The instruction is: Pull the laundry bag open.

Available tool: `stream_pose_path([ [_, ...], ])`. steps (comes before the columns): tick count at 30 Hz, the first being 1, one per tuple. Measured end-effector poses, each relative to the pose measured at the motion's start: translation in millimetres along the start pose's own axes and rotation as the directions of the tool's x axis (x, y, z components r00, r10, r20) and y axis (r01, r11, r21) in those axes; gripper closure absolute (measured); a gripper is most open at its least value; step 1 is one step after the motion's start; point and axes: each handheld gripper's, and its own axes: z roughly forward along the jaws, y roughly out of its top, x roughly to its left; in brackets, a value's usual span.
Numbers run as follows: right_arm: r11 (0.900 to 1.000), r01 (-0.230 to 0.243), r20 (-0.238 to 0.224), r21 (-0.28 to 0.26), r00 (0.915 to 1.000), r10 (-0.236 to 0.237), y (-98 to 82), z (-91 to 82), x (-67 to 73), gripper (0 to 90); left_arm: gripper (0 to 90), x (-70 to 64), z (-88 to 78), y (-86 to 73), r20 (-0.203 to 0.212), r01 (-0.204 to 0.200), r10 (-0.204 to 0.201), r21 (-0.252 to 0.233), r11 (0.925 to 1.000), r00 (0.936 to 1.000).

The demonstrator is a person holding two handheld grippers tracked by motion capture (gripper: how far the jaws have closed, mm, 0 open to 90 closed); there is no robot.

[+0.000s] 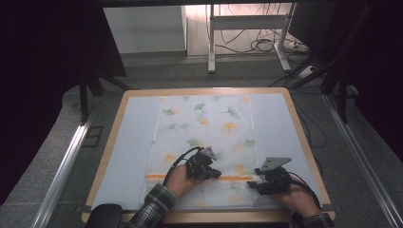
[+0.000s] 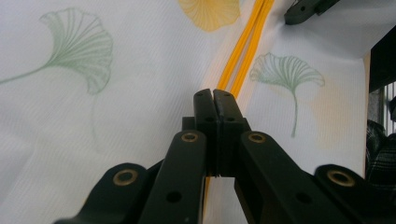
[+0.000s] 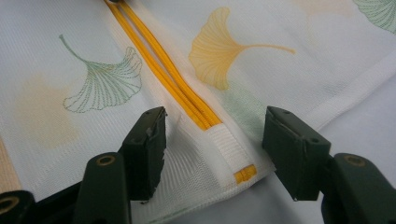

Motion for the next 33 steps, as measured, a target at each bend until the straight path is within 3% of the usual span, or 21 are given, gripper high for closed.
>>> stream_pose_path([
  [33, 1.000, -0.006, 0.000, -0.006, 1.0000, 0.006, -0.5, 0.1, 0.0, 39.5, 90.0, 11.8, -26.5, -32.5, -0.034, 0.051, -0.052, -0.025, 0.9984, 0.9980],
])
